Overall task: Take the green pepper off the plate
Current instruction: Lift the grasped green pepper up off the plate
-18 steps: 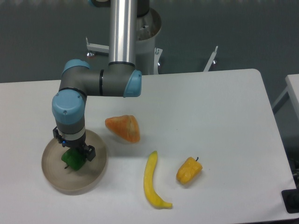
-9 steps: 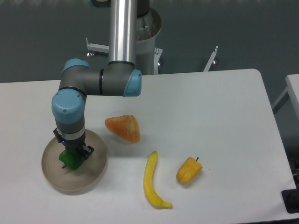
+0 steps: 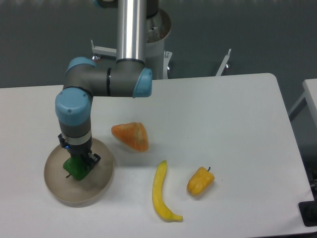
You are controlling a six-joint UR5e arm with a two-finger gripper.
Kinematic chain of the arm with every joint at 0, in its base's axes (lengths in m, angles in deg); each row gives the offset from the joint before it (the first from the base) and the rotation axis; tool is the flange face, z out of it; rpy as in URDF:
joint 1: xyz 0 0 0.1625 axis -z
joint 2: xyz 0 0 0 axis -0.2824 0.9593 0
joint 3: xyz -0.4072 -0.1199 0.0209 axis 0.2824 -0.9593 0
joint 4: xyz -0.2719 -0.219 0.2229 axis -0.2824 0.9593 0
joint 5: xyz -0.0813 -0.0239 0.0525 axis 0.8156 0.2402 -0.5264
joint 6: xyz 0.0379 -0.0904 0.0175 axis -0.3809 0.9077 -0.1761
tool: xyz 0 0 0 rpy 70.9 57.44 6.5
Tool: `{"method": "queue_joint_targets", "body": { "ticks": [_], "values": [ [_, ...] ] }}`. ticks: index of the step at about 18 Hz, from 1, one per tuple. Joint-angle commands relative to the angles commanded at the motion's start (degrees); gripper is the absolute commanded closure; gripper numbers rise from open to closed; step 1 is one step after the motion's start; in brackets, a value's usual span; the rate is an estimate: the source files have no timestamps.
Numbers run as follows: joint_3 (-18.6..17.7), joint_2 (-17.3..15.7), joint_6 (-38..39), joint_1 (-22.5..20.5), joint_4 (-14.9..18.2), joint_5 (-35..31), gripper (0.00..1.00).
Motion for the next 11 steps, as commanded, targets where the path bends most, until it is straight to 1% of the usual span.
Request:
{"method": "queue_joint_targets", "body": {
  "ticks": [5,9,11],
  "values": [
    [0.18,-2.37,-6.59,-4.22,0.35,-1.94,0.48],
    [1.05,-3.69,-13.53,-8.43,3.34,-2.12,0.48],
    [1.14,-3.96,-15.74,-10.28,3.52,-2.73,0.48]
  ]
}}
